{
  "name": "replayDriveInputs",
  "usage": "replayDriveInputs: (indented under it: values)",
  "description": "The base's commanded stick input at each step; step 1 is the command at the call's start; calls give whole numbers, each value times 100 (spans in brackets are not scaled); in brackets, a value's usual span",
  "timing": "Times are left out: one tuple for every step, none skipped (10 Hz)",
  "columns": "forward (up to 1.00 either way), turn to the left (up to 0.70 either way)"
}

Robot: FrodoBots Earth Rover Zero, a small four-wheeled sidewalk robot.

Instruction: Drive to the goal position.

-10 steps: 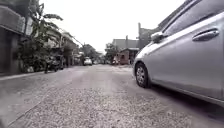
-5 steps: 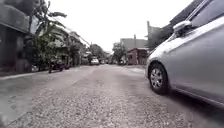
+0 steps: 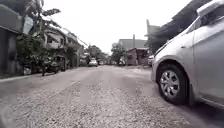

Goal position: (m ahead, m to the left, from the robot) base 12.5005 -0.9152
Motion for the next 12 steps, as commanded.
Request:
replayDriveInputs:
  values:
    - [100, 0]
    - [100, 0]
    - [100, 0]
    - [100, 0]
    - [100, 0]
    - [100, 0]
    - [100, 0]
    - [100, 0]
    - [100, 0]
    - [100, 0]
    - [100, 0]
    - [100, 0]
